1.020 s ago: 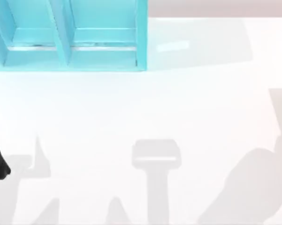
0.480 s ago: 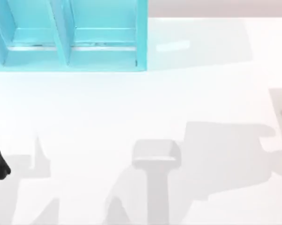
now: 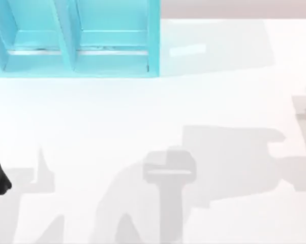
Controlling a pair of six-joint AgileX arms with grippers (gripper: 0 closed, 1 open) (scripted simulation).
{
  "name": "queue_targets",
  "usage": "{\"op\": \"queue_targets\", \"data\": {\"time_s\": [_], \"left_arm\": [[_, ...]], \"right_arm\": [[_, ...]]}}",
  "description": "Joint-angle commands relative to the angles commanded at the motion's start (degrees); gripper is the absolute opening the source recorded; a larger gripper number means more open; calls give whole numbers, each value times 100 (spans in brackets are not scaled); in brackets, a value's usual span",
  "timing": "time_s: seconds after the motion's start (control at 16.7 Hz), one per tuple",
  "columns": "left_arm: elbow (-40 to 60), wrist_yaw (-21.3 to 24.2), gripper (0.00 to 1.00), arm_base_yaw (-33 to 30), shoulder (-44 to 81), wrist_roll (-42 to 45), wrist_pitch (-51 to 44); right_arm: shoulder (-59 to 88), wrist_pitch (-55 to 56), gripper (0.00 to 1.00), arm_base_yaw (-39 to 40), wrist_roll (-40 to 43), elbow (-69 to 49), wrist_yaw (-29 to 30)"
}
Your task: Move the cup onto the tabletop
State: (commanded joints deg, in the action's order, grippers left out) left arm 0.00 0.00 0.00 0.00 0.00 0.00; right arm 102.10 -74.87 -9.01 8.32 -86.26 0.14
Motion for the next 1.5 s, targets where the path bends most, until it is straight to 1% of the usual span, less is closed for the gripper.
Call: {"op": "queue_targets", "data": {"time_s": [0.12, 0.24, 0.6, 0.84, 0.96, 1.14, 1.32, 1.5], "left_arm": [[0, 0, 100, 0, 0, 0, 0], [0, 0, 100, 0, 0, 0, 0], [0, 0, 100, 0, 0, 0, 0], [0, 0, 100, 0, 0, 0, 0], [0, 0, 100, 0, 0, 0, 0], [0, 0, 100, 0, 0, 0, 0], [0, 0, 100, 0, 0, 0, 0], [0, 0, 100, 0, 0, 0, 0]], "right_arm": [[296, -156, 0, 523, -483, -451, 23], [678, -355, 0, 1231, -1102, -1043, 45], [2077, -1090, 0, 3328, -3081, -3187, 86], [2977, -1572, 0, 4406, -4215, -4576, 80], [3344, -1772, 0, 4772, -4646, -5147, 68], [3739, -1989, 0, 5101, -5088, -5769, 45], [3914, -2084, 0, 5207, -5266, -6045, 29], [3916, -2085, 0, 5208, -5268, -6048, 29]]}}
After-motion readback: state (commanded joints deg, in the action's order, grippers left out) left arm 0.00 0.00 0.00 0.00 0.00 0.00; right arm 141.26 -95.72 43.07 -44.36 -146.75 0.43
